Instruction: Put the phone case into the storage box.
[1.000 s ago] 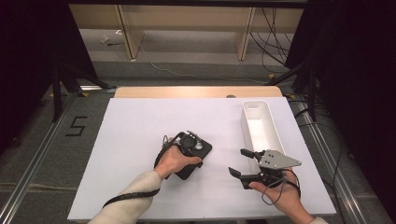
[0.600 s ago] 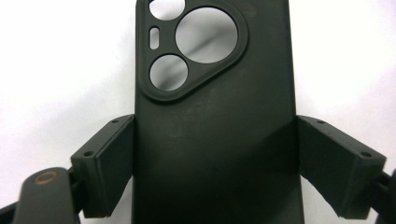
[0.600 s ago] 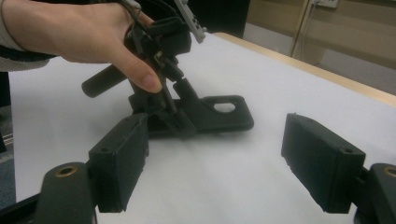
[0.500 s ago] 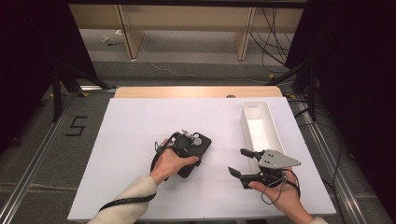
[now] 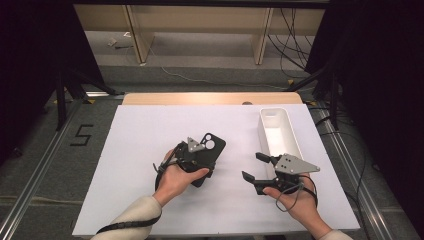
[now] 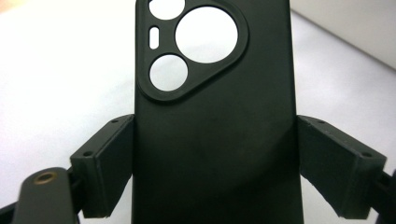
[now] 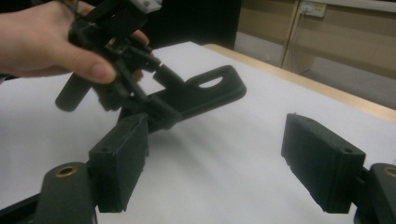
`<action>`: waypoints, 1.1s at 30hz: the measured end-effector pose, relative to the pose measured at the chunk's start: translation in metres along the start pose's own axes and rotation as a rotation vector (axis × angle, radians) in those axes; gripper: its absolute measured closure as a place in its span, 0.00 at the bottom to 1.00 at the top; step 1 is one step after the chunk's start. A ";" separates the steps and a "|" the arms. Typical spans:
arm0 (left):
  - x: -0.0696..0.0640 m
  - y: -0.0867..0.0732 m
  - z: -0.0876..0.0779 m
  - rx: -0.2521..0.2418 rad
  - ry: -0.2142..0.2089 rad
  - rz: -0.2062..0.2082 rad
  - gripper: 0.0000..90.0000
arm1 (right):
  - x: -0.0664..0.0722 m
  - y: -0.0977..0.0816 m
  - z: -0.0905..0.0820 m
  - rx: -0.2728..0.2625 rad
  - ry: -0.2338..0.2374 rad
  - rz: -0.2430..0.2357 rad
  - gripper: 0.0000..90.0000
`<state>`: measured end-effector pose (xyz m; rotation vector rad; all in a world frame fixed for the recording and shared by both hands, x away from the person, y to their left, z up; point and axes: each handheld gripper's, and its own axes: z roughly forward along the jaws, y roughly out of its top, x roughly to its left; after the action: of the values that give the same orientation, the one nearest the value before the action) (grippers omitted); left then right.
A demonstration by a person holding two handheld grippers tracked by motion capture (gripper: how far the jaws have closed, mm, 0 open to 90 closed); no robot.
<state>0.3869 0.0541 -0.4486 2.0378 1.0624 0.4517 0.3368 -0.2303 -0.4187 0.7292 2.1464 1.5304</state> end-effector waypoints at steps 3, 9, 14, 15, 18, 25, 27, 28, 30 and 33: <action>-0.004 -0.003 -0.004 -0.017 -0.005 0.012 0.17 | -0.004 0.009 0.004 -0.015 -0.012 0.012 0.28; -0.012 -0.005 -0.016 -0.072 -0.002 0.040 0.17 | -0.015 0.027 0.024 -0.013 -0.014 0.054 0.28; -0.018 -0.008 -0.022 -0.098 0.002 0.065 0.17 | -0.023 0.038 0.043 0.015 -0.009 0.106 0.29; -0.020 -0.010 -0.023 -0.103 -0.001 0.074 0.17 | -0.024 0.040 0.047 0.016 -0.004 0.113 0.30; -0.025 -0.012 -0.025 -0.112 -0.002 0.091 0.17 | -0.026 0.045 0.057 0.041 0.007 0.143 0.32; -0.033 -0.011 -0.026 -0.134 -0.010 0.120 0.17 | -0.023 0.050 0.080 0.096 0.041 0.176 0.36; -0.034 -0.011 -0.026 -0.128 -0.004 0.127 0.17 | -0.022 0.051 0.086 0.115 0.052 0.185 0.38; -0.034 -0.011 -0.026 -0.131 -0.002 0.130 0.17 | -0.022 0.052 0.089 0.123 0.054 0.194 0.38; -0.035 -0.011 -0.026 -0.133 -0.009 0.138 0.17 | -0.022 0.053 0.093 0.135 0.066 0.205 0.40; -0.036 -0.011 -0.026 -0.139 -0.011 0.141 0.17 | -0.022 0.054 0.099 0.158 0.086 0.224 0.41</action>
<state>0.3438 0.0414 -0.4391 1.9958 0.8597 0.5698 0.4231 -0.1568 -0.3985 1.0042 2.3363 1.5370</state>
